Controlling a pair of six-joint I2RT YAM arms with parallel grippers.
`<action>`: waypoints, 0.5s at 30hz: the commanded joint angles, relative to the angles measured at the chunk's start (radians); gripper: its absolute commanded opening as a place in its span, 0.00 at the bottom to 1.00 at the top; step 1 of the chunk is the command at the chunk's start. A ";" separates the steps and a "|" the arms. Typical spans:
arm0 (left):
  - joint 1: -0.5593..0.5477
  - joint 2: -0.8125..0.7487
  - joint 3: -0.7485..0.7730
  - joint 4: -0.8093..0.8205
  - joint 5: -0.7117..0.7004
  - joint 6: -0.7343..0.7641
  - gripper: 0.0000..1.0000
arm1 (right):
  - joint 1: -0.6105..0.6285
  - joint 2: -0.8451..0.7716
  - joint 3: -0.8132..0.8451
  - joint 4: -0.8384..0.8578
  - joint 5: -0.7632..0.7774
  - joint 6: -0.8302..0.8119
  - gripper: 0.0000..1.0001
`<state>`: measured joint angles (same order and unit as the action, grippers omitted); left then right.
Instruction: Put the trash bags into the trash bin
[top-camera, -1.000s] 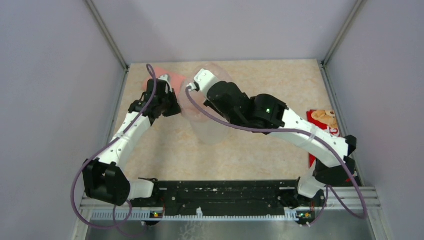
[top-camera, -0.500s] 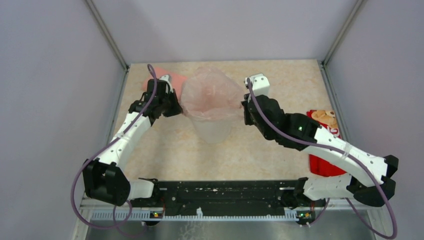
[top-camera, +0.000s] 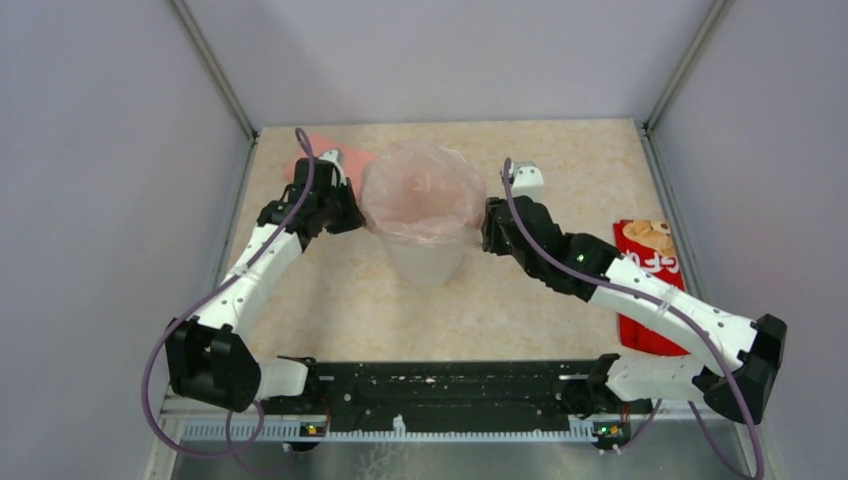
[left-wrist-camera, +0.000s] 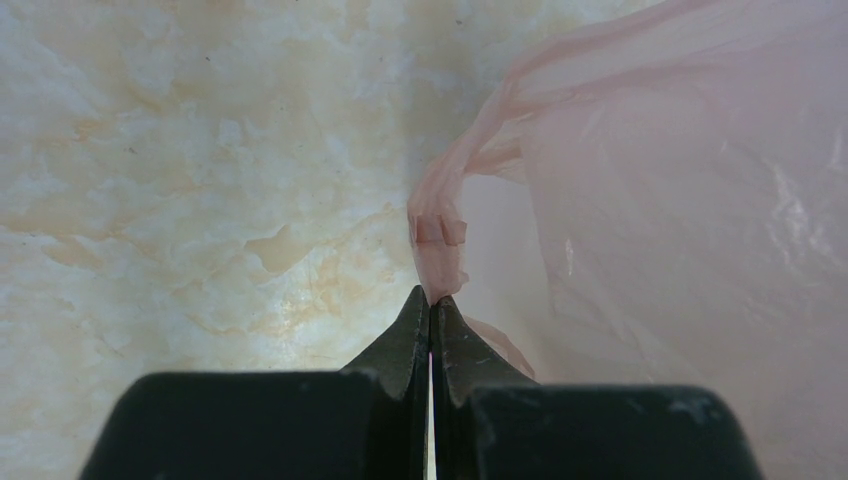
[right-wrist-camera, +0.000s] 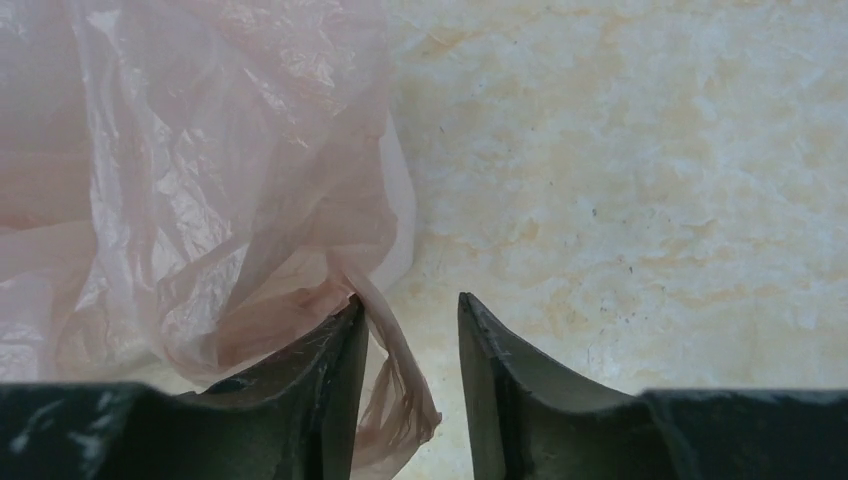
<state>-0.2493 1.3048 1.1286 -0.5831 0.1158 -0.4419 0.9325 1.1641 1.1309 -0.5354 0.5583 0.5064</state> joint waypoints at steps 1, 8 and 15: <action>-0.001 0.003 0.040 0.025 -0.010 0.020 0.00 | -0.003 -0.048 0.025 0.025 -0.006 -0.007 0.45; -0.001 0.019 0.046 0.016 -0.021 0.029 0.00 | -0.004 -0.082 0.022 0.006 -0.017 -0.070 0.52; -0.001 0.016 0.068 0.007 -0.024 0.043 0.00 | -0.004 -0.159 0.044 0.001 -0.136 -0.143 0.65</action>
<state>-0.2493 1.3205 1.1473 -0.5930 0.1036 -0.4191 0.9325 1.0626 1.1313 -0.5392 0.4919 0.4232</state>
